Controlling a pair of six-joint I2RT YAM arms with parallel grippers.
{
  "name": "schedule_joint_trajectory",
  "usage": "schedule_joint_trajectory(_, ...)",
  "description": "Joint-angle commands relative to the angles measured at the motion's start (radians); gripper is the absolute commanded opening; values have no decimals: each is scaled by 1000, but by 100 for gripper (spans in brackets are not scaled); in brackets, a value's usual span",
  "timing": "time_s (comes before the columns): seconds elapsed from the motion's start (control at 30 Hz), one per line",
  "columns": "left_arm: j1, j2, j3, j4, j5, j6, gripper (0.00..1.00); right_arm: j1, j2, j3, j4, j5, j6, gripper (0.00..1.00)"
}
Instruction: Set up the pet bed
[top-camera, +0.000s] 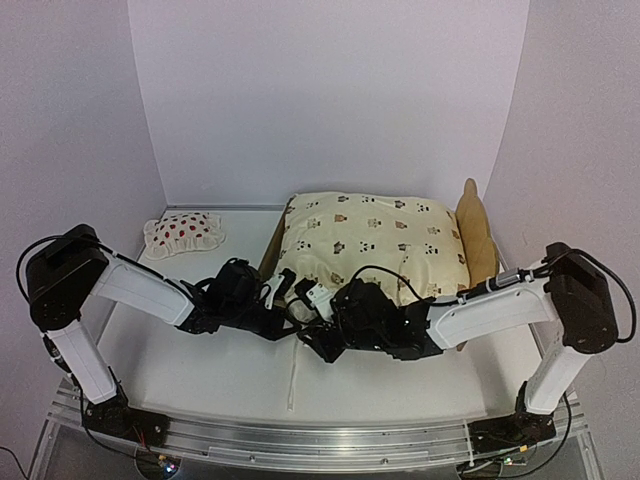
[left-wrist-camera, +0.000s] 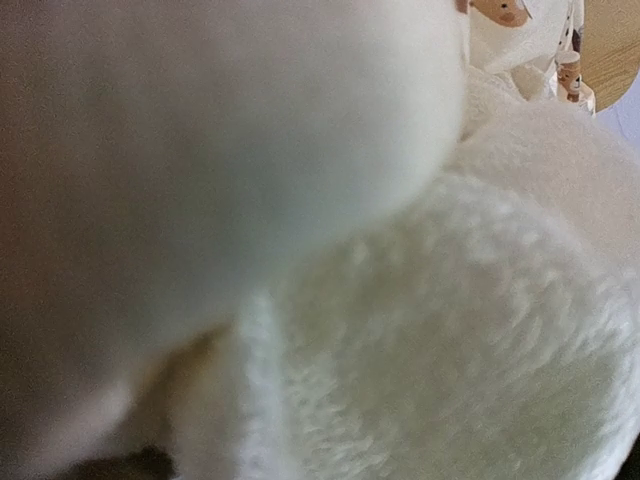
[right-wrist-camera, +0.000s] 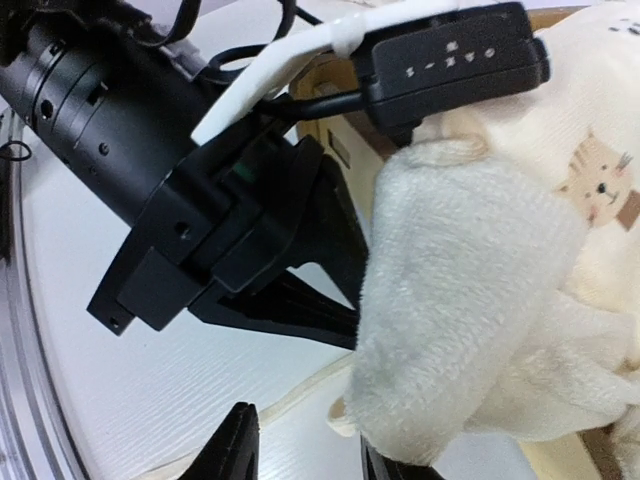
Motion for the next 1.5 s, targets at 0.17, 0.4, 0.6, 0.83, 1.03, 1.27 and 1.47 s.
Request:
schedule_joint_trajectory(0.17,6,14,11,38,23,18,0,-2,-10,40,-148,292,-15,23)
schedule_joint_trajectory(0.4,7,8,16,25,26,18,0,-2,103,101,-140,288,-71,20)
schedule_joint_trajectory(0.6,7,-8,26,5,25,-8,0,-9,189,112,-30,245,-152,24)
schedule_joint_trajectory(0.83,7,-45,21,-11,37,-38,0,-22,192,-29,292,167,-234,28)
schedule_joint_trajectory(1.03,7,-62,22,-20,51,-41,0,-25,196,-96,455,189,-279,28)
schedule_joint_trajectory(1.27,7,-75,32,-38,60,-56,0,-33,237,-115,602,193,-313,30)
schedule_joint_trajectory(1.47,7,-76,37,-45,58,-67,0,-43,256,-120,636,128,-316,35)
